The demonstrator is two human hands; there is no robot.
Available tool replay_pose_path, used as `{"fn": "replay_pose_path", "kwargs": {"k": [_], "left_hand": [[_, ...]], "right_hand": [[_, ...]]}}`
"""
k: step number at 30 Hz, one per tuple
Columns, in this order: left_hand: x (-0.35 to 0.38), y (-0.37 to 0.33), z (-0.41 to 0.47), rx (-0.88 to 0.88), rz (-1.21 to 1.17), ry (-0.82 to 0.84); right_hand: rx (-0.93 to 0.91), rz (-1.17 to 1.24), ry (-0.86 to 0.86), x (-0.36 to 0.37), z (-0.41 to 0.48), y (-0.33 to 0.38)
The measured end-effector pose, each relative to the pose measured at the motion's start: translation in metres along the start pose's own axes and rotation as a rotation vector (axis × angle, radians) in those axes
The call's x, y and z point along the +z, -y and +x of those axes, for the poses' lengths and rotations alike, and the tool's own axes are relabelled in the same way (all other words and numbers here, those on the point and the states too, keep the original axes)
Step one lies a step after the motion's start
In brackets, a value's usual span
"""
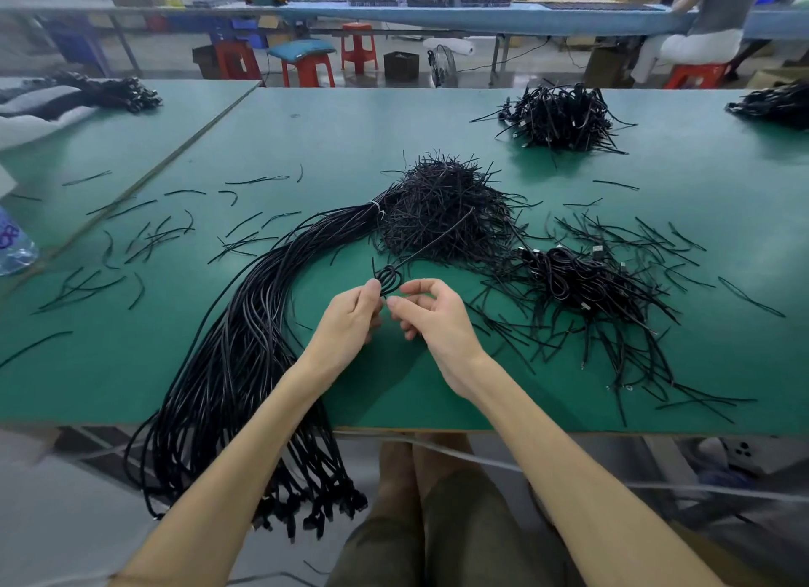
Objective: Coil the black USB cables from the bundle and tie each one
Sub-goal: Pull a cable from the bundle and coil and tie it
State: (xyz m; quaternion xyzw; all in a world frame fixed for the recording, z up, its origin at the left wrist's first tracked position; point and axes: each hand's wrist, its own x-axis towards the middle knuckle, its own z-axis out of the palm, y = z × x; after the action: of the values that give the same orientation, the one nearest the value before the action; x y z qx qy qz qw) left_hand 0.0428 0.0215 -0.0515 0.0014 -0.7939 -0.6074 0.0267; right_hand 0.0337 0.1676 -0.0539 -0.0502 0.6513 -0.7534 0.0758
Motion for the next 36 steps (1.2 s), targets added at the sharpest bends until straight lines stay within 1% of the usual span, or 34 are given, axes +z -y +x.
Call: {"fn": "replay_pose_path", "kwargs": {"k": [4,7,10,13,16,19,24,32,36], "left_hand": [[-0.010,-0.002,-0.002,-0.095,-0.083,0.098],[-0.015,-0.005,-0.003,-0.111,-0.095,0.205],[-0.017,-0.008,-0.005,-0.114,-0.061,0.282],[-0.019,-0.010,-0.005,-0.130,-0.033,0.313],[-0.020,-0.011,-0.005,-0.145,-0.033,0.321],[-0.021,-0.012,-0.005,-0.168,-0.041,0.320],[-0.020,-0.012,-0.003,-0.197,-0.043,0.312],[-0.021,-0.008,-0.002,-0.203,-0.066,0.290],[-0.025,-0.005,-0.002,-0.202,-0.147,0.295]], "right_hand": [[-0.014,0.061,0.124,-0.003,-0.001,0.001],[-0.076,0.047,0.243,-0.004,-0.002,0.002],[-0.087,0.049,0.286,-0.005,-0.004,0.003],[-0.074,0.077,0.289,-0.007,-0.005,0.003],[-0.089,0.057,0.295,-0.008,-0.005,0.003],[-0.085,0.091,0.305,-0.008,-0.005,0.003],[-0.096,0.051,0.299,-0.008,-0.004,0.002],[-0.039,0.030,0.228,-0.006,-0.002,0.000],[-0.053,-0.031,0.205,-0.003,-0.003,-0.001]]}}
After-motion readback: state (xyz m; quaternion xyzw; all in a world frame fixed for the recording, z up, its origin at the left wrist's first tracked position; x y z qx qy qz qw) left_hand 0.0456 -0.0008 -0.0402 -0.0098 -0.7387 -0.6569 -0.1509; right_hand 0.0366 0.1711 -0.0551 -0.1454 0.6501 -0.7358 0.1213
